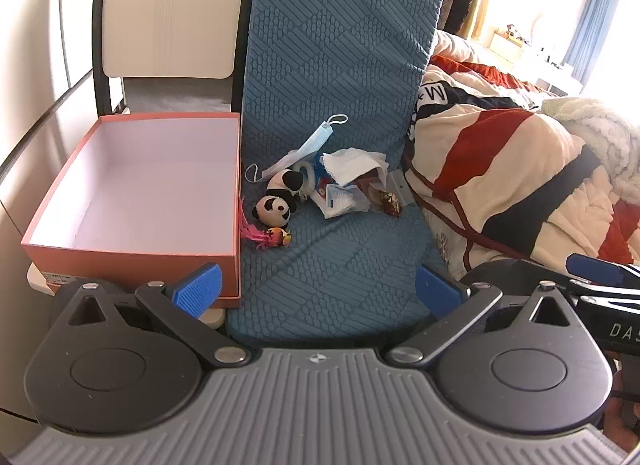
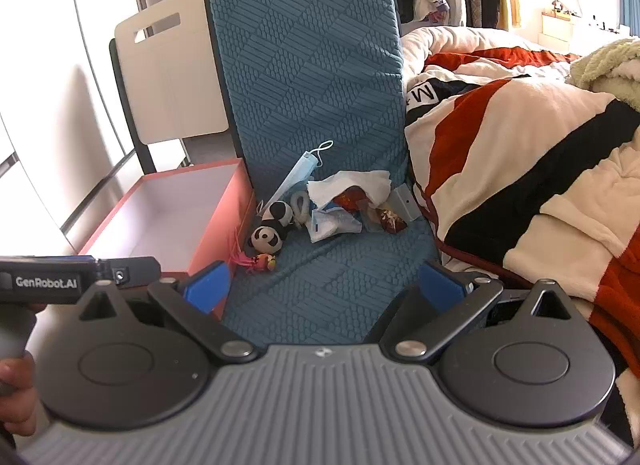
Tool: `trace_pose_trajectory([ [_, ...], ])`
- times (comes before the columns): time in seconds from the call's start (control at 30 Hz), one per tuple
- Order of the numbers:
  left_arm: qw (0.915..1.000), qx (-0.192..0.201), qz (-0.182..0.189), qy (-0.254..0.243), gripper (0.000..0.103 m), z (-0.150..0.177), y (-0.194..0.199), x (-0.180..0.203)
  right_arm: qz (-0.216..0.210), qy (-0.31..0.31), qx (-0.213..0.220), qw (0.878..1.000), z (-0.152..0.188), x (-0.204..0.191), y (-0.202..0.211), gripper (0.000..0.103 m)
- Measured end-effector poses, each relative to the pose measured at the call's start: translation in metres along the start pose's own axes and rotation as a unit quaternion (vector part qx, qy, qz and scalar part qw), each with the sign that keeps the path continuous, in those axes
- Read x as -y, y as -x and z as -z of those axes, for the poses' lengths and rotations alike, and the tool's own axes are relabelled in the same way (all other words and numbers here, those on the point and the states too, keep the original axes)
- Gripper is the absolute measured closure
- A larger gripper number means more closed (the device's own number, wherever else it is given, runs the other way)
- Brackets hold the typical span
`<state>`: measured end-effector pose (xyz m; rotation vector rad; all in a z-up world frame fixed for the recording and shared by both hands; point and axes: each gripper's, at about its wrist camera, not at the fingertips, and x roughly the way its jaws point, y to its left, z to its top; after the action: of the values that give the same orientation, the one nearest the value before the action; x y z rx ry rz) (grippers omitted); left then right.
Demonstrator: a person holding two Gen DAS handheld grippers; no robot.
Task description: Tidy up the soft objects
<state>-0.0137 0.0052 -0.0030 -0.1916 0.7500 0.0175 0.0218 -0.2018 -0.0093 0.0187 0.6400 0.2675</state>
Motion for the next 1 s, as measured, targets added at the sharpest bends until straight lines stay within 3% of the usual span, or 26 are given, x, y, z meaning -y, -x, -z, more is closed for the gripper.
trace_pose_trajectory([
  [0.4, 0.9999, -0.006, 0.011, 0.002, 0.0, 0.001, -0.009, -0.004, 0.004, -0.009, 0.005, 1.0, 0.004, 0.008, -0.008, 0.0],
  [1.0, 0.9999, -0.006, 0.007, 0.007, 0.0, 0.007, -0.064, -0.011, 0.0, -0.016, 0.009, 1.0, 0.017, 0.028, -0.051, 0.0],
])
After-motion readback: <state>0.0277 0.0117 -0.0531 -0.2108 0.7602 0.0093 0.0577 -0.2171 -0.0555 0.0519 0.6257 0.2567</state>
